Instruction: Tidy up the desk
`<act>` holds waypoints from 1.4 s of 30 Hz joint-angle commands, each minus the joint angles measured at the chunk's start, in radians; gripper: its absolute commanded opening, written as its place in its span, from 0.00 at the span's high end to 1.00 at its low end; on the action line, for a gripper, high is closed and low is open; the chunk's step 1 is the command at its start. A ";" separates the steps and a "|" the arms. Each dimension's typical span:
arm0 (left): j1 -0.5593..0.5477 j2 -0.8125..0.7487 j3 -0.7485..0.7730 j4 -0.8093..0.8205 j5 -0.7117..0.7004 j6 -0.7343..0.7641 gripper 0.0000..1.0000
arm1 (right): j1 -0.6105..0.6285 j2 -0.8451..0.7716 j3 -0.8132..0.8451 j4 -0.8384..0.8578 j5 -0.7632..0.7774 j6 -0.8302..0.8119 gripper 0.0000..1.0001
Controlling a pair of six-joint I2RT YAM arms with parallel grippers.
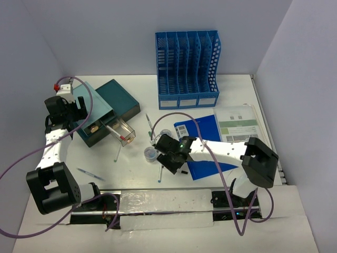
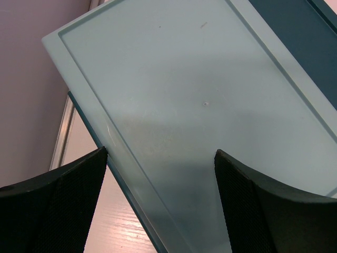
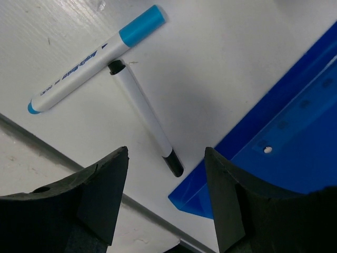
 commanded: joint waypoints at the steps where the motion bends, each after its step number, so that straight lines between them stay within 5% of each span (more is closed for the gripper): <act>1: -0.002 -0.006 0.022 -0.037 0.009 0.016 0.11 | 0.015 0.050 -0.018 0.073 -0.013 0.001 0.33; 9: -0.002 -0.001 0.019 -0.029 0.007 0.020 0.11 | 0.014 0.214 -0.001 0.098 -0.065 0.014 0.35; 14: -0.003 -0.001 0.017 -0.026 0.004 0.023 0.11 | 0.016 0.229 -0.010 0.102 -0.072 0.041 0.68; 24: -0.002 -0.008 0.018 -0.030 0.007 0.023 0.11 | 0.023 0.134 0.044 -0.037 0.026 0.086 1.00; 31: -0.003 0.001 0.025 -0.030 0.015 0.019 0.12 | 0.023 -0.080 0.256 -0.045 0.178 0.047 1.00; 35: -0.003 0.002 0.028 -0.037 0.015 0.019 0.12 | 0.025 -0.141 0.370 0.340 0.074 -0.066 1.00; 38: -0.002 -0.007 0.020 -0.034 0.015 0.022 0.12 | 0.022 -0.074 0.470 0.532 0.067 -0.127 1.00; 42: -0.002 -0.015 0.013 -0.030 0.007 0.024 0.12 | -0.002 0.171 0.685 0.513 0.004 -0.141 1.00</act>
